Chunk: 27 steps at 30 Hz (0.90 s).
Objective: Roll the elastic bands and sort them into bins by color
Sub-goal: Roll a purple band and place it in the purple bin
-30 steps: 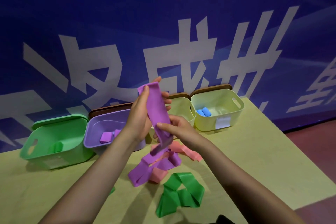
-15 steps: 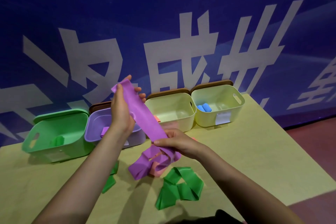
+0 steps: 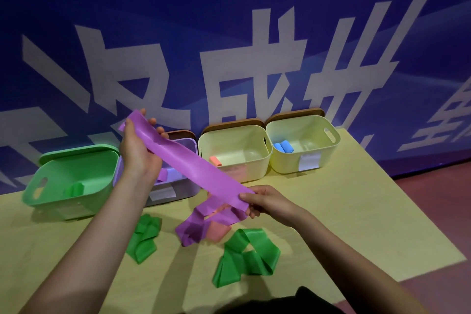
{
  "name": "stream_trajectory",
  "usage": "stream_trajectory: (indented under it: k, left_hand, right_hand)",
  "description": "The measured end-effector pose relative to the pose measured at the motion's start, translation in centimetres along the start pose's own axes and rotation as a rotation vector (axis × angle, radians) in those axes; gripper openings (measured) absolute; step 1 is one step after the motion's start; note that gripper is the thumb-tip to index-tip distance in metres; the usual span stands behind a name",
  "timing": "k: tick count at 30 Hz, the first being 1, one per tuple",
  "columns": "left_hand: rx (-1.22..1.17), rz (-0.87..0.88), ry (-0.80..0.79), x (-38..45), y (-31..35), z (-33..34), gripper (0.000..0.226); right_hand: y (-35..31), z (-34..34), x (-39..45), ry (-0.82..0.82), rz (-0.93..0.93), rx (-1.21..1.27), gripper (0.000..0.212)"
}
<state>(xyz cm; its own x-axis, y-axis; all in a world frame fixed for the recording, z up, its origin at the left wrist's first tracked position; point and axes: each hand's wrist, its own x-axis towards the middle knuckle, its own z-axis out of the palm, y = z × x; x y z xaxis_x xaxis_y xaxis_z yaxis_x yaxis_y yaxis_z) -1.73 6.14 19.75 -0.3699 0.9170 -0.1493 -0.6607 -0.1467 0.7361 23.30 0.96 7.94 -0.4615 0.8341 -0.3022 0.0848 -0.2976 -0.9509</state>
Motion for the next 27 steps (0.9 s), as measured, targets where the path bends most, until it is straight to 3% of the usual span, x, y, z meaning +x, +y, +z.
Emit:
stream_trajectory:
  k: [7,11,14,18,24,27]
  left_hand:
    - [-0.014,-0.017,-0.175,-2.5,-0.7,2.2,0.028]
    - [0.137,-0.082,-0.345,-4.8,-1.9,3.6,0.03]
    - [0.304,-0.135,-0.416,-6.6,-3.7,4.0,0.033]
    - [0.503,-0.195,-0.437,-8.0,-5.8,3.5,0.039]
    - [0.566,-0.27,-0.473,-9.4,-7.1,3.0,0.038]
    - [0.581,-0.324,-0.508,-9.9,-6.9,3.0,0.04]
  right_hand:
    - [2.4,-0.7,-0.8,0.058,0.047,-0.028,0.007]
    - [2.3,-0.7,-0.5,0.105,0.04,-0.255,0.011]
    - [0.3,-0.2,-0.6,0.282,-0.158,-0.284,0.019]
    - [-5.5,1.0,-1.9,0.51,-0.469,-0.072,0.017]
    - [-9.5,2.8,-3.1,0.444,-0.564,-0.292,0.024]
    - [-9.2,2.9,-3.1,0.456,-0.512,-0.156,0.02]
